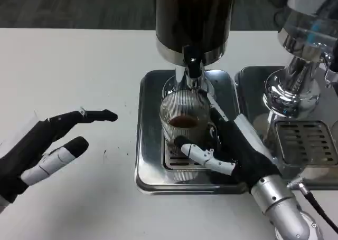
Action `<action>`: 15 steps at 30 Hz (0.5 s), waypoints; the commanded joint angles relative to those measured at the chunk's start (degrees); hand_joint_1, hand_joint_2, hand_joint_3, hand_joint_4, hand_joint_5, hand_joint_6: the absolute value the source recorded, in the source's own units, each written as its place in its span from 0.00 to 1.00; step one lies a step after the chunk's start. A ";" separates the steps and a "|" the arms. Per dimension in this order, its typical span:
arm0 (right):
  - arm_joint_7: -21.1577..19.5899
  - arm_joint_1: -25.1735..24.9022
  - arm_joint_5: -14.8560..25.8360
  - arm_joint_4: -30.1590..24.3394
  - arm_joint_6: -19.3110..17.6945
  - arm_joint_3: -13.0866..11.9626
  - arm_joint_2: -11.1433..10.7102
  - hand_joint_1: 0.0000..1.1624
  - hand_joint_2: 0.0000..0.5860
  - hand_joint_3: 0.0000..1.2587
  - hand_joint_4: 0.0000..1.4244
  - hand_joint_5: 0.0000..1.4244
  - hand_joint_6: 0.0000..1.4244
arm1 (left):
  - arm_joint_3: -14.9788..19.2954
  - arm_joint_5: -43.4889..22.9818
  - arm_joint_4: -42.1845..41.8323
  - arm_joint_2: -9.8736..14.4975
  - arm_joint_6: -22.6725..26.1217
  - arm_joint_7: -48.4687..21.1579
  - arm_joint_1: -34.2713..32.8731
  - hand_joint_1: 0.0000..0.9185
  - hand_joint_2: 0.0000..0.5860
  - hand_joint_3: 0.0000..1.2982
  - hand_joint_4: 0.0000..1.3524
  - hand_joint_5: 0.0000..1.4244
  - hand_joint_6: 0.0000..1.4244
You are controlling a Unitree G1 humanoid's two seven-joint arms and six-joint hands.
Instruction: Grasp the cup under the faucet to collect the drink, then remove the cup.
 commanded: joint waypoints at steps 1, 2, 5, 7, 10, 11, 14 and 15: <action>-0.46 -0.33 -0.80 -0.37 -0.51 0.81 0.27 0.44 0.36 0.00 0.00 0.00 0.00 | -0.31 -0.35 -0.24 0.43 0.88 -0.74 0.08 0.00 0.21 0.30 0.21 0.16 0.13; -0.26 -0.46 -0.60 -0.12 -0.53 0.90 0.46 0.44 0.36 0.00 0.00 0.00 0.00 | -0.32 -0.38 -0.27 0.40 0.94 -0.78 0.14 0.00 0.21 0.30 0.21 0.16 0.13; -1.07 -0.26 -1.54 -0.32 0.06 1.31 0.64 0.44 0.36 0.00 0.00 0.00 0.00 | -0.35 -0.35 -0.47 0.38 1.14 -0.80 0.36 0.00 0.21 0.30 0.21 0.16 0.13; -1.78 -0.08 -2.46 -0.69 0.65 1.66 0.65 0.44 0.36 0.00 0.00 0.00 0.00 | -0.29 -0.31 -0.56 0.45 1.29 -0.76 0.47 0.00 0.22 0.30 0.21 0.16 0.13; -2.89 0.12 -3.48 -1.46 1.89 2.01 1.39 0.44 0.36 0.00 0.00 0.00 0.00 | -0.08 -0.37 -0.72 0.66 1.50 -0.72 0.75 0.00 0.22 0.30 0.21 0.16 0.13; -3.06 0.09 -3.77 -1.63 2.26 2.12 1.58 0.44 0.36 0.00 0.00 0.00 0.00 | -0.02 -0.40 -0.76 0.71 1.56 -0.72 0.82 0.00 0.22 0.30 0.21 0.16 0.14; -4.04 0.09 -4.86 -2.22 3.19 2.54 1.99 0.44 0.36 0.00 0.00 0.00 0.00 | 0.06 -0.47 -0.85 0.75 1.67 -0.71 0.95 0.00 0.22 0.30 0.21 0.16 0.14; -4.17 0.03 -4.80 -2.15 3.15 2.60 2.10 0.44 0.36 0.00 0.00 0.00 0.00 | 0.08 -0.47 -0.88 0.75 1.68 -0.69 0.98 0.00 0.22 0.30 0.21 0.16 0.14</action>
